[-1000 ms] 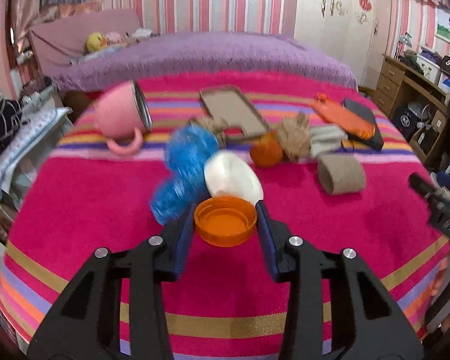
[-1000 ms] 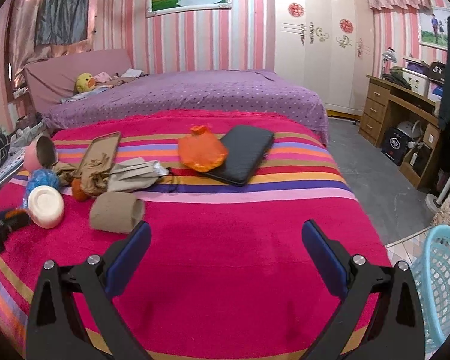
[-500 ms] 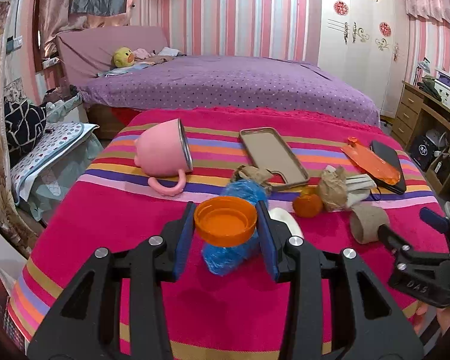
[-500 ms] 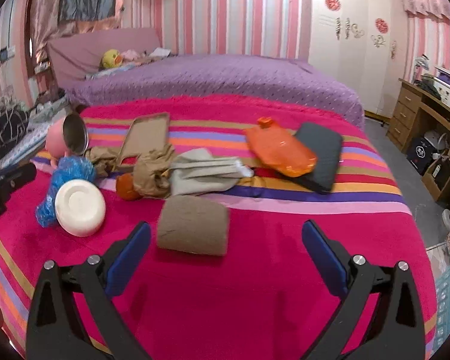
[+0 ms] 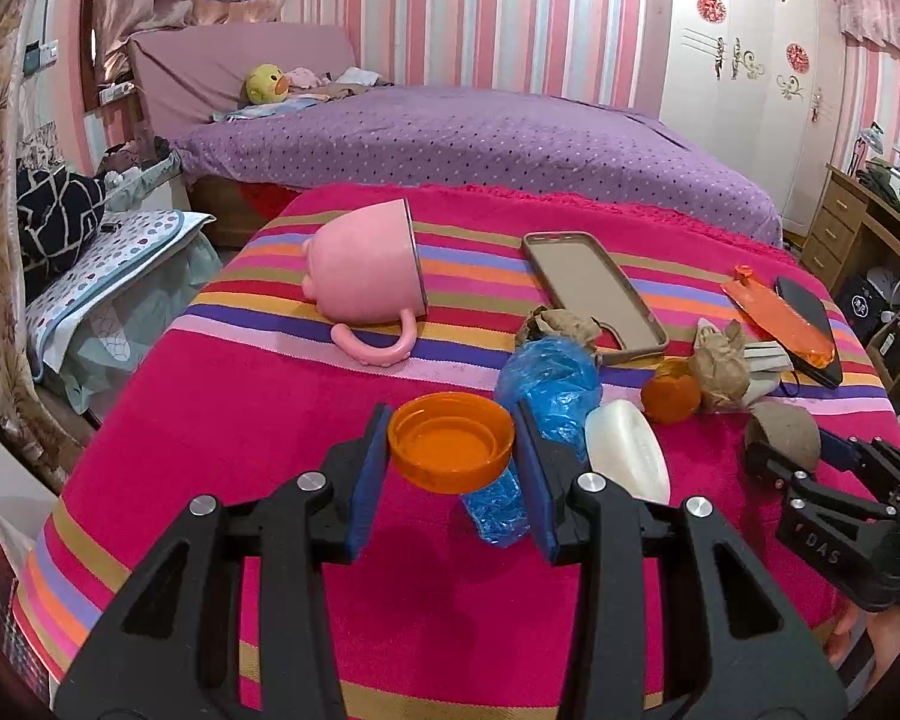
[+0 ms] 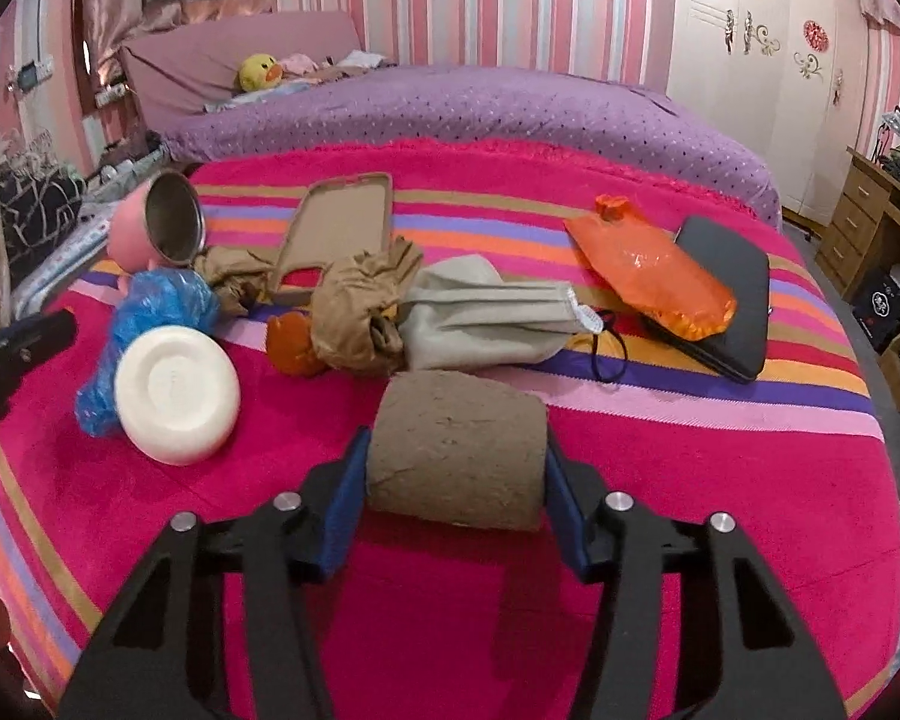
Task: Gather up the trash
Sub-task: 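Hold the orange lid in the left tool while the right tool grasps a cardboard tube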
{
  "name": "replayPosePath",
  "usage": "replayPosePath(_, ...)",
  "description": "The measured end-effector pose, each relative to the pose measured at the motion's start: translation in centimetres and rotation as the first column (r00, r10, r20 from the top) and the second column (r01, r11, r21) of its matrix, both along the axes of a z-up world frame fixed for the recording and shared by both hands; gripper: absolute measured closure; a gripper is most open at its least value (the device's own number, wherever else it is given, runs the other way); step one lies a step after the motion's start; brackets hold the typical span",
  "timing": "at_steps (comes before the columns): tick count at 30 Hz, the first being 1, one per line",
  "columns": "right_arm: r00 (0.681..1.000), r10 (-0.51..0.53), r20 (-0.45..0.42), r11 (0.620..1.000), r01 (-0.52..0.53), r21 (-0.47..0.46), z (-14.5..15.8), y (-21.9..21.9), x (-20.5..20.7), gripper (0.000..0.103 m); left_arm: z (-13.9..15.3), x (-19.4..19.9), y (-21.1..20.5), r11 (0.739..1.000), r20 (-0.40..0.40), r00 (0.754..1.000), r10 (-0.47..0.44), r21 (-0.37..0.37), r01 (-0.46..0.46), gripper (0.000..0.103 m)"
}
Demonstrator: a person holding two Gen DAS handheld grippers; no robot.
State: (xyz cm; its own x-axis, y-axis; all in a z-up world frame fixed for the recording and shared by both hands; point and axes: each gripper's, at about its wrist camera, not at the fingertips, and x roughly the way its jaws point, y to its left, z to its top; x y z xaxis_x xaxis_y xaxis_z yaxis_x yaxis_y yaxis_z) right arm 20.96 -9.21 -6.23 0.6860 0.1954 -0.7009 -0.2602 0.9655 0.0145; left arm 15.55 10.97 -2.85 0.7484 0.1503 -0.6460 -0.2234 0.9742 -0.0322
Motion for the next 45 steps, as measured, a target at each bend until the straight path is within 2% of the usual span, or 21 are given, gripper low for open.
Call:
replayPosePath(10, 0.996, -0.022, 0.090, 1.000, 0.023, -0.011, 1.4, -3.5, -2.8, 0.050, 0.3, -0.6, -0.8, 1.000, 0.013, 1.000, 0.000, 0.000, 0.000, 0.064)
replayPosePath(15, 0.995, -0.058, 0.087, 0.998, 0.056, 0.023, 1.3, -6.5, -3.5, 0.050, 0.4, -0.9, -2.1, 1.000, 0.013, 1.000, -0.016, 0.021, 0.015, 0.064)
replayPosePath(24, 0.989, -0.085, 0.117, 0.996, 0.083, 0.022, 2.1, -9.7, -4.5, 0.050, 0.3, -0.8, -4.3, 1.000, 0.017, 1.000, -0.025, 0.016, 0.025, 0.064)
replayPosePath(45, 0.979, -0.138, 0.152, 0.989, 0.127, 0.081, 3.0, -16.9, -5.9, 0.050, 0.4, -0.7, -12.3, 0.994, 0.034, 0.994, -0.107, 0.034, 0.106, 0.064)
